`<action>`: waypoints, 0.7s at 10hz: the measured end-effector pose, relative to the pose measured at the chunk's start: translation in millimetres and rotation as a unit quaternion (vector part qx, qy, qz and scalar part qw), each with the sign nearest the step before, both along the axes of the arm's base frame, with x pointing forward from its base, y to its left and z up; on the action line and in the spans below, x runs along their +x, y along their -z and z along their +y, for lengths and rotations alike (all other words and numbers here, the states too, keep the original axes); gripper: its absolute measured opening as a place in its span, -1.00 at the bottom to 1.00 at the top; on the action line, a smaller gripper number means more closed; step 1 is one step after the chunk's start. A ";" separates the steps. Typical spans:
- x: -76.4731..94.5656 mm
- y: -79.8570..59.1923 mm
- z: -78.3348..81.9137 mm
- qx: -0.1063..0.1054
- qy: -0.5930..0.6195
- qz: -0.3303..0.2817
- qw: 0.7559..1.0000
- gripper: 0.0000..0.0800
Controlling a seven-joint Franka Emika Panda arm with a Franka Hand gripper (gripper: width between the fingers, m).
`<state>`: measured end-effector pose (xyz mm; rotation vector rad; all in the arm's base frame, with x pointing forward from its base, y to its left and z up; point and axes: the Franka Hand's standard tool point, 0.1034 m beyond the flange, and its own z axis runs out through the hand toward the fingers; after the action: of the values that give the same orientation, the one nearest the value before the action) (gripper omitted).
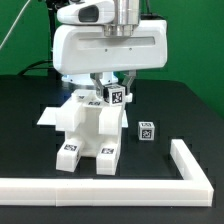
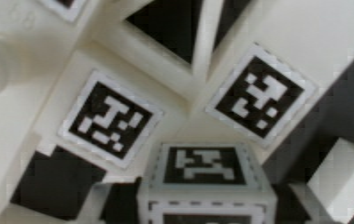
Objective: Assemble chair
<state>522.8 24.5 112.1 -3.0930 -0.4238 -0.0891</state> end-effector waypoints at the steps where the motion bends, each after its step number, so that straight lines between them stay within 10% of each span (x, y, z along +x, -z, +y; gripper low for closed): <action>1: 0.0 0.0 0.1 0.001 0.017 0.000 1.000 -0.29; 7: 1.4 0.1 -0.7 0.025 0.310 0.007 0.950 -0.29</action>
Offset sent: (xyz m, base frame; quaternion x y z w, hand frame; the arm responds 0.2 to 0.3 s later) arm 0.0000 0.0000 0.0000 0.0000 0.0000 0.1296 0.9916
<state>524.2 23.7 112.0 -3.0398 0.5538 -0.0829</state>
